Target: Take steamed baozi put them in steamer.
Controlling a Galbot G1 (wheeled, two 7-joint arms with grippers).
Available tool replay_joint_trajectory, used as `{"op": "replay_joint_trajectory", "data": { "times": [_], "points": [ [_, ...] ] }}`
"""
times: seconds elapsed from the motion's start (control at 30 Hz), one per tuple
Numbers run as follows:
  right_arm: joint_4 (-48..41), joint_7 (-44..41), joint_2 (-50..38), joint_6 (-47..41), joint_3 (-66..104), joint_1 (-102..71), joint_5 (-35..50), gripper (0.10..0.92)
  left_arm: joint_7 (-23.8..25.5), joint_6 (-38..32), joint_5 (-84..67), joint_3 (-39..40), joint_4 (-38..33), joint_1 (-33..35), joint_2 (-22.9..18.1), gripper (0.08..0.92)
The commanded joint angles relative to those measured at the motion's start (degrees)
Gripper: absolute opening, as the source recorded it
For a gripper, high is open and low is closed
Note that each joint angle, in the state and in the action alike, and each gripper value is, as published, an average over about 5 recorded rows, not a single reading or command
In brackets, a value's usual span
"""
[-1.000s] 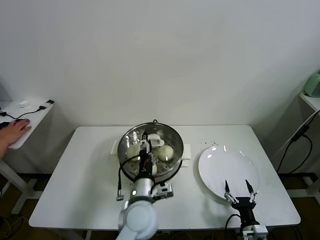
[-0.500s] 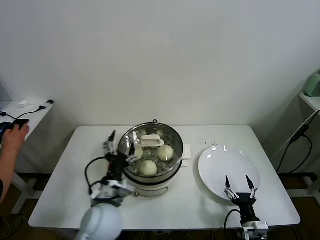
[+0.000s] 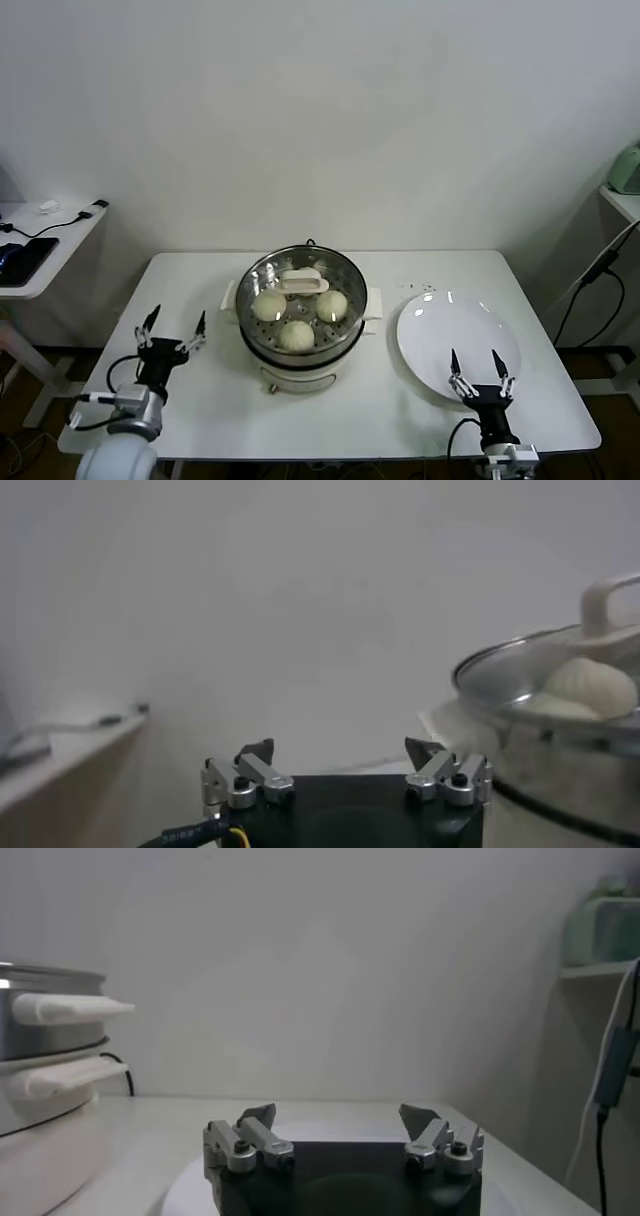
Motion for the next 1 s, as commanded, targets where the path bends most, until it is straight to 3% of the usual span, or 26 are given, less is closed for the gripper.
{"op": "replay_joint_trajectory", "data": {
  "times": [0.03,1.0],
  "points": [
    [-0.77,0.41,-0.15,0.08,-0.35,0.1,1.01,0.823,1.97,-13.21,-15.89,-1.83,14.14,2.34,0.94,0.823],
    [-0.98,-0.09,-0.54,-0.77,-0.88,-0.14,2.42,0.823,2.89,-13.36,-13.96,0.04,10.5,3.61,-0.31,0.823]
  ]
}}
